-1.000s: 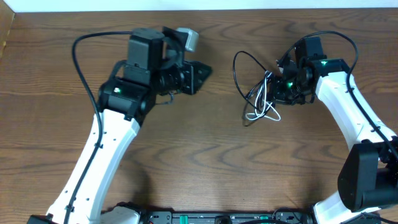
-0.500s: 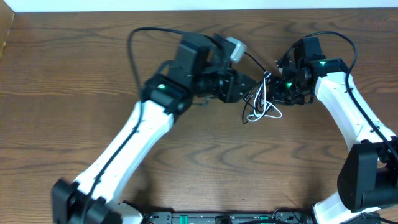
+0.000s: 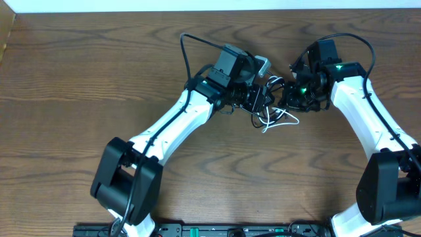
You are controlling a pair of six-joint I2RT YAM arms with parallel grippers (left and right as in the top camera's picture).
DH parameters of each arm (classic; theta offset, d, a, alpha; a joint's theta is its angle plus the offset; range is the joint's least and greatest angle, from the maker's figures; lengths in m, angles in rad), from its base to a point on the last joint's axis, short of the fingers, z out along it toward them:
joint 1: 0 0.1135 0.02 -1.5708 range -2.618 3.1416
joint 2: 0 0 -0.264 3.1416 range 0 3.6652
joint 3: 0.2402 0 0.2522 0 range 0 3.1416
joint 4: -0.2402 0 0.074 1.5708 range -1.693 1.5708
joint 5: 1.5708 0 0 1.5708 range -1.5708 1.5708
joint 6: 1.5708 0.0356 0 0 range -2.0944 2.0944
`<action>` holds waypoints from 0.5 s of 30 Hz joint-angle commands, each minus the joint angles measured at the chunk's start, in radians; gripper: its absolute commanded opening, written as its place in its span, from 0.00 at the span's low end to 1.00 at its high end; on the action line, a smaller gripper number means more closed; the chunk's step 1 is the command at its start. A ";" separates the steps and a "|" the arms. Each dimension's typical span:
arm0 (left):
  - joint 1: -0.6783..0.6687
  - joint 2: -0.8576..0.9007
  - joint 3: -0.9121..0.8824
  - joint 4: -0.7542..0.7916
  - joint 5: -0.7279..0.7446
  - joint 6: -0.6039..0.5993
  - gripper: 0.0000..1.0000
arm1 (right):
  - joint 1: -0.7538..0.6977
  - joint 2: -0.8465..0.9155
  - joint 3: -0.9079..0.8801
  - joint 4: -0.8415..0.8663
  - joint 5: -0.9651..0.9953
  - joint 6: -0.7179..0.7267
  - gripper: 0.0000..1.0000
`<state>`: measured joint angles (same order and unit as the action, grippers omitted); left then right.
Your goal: Untangle cables
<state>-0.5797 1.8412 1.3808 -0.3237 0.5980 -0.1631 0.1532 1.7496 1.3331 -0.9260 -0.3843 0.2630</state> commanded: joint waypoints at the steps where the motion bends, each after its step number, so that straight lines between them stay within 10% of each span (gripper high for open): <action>1: 0.000 0.026 0.011 0.002 -0.051 -0.006 0.36 | 0.006 -0.015 0.000 -0.003 -0.015 -0.015 0.01; 3: 0.001 0.027 0.011 -0.008 -0.112 -0.006 0.08 | 0.001 -0.023 0.000 -0.014 -0.015 -0.018 0.01; 15: 0.077 0.023 0.011 -0.122 -0.225 -0.014 0.07 | -0.172 -0.138 0.000 -0.113 0.217 -0.015 0.01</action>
<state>-0.5758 1.8572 1.3857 -0.3992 0.4889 -0.1780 0.0570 1.6547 1.3331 -1.0157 -0.4389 0.2214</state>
